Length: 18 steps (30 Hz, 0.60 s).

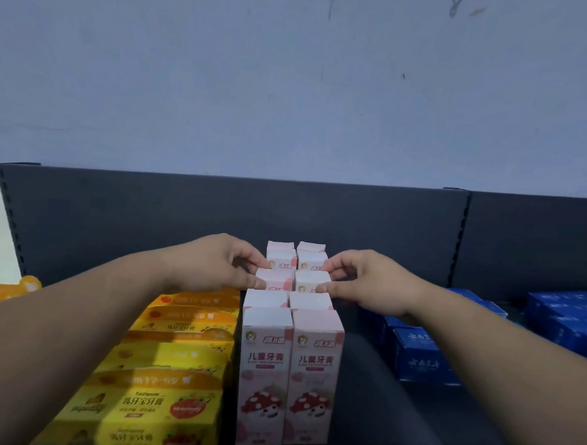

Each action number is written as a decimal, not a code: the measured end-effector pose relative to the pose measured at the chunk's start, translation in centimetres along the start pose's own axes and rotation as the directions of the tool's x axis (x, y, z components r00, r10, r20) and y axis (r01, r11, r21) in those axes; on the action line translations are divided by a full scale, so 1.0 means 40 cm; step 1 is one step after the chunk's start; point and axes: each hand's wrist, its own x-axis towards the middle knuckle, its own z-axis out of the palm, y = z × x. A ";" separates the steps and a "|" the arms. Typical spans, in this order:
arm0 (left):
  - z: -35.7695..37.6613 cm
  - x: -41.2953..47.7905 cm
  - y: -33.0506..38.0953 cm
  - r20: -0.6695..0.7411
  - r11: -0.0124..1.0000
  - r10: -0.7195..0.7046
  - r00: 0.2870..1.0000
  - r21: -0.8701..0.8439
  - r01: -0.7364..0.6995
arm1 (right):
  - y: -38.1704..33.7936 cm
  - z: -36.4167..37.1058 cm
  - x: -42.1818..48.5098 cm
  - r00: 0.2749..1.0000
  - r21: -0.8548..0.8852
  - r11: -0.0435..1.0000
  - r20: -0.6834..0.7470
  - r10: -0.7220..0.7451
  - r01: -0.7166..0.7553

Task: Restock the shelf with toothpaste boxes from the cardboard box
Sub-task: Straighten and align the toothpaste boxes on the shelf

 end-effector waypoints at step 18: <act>0.007 -0.034 0.020 0.072 0.998 -0.018 0.997 -0.051 0.022 | -0.009 0.020 -0.030 0.990 0.138 0.989 0.139 0.025 -0.044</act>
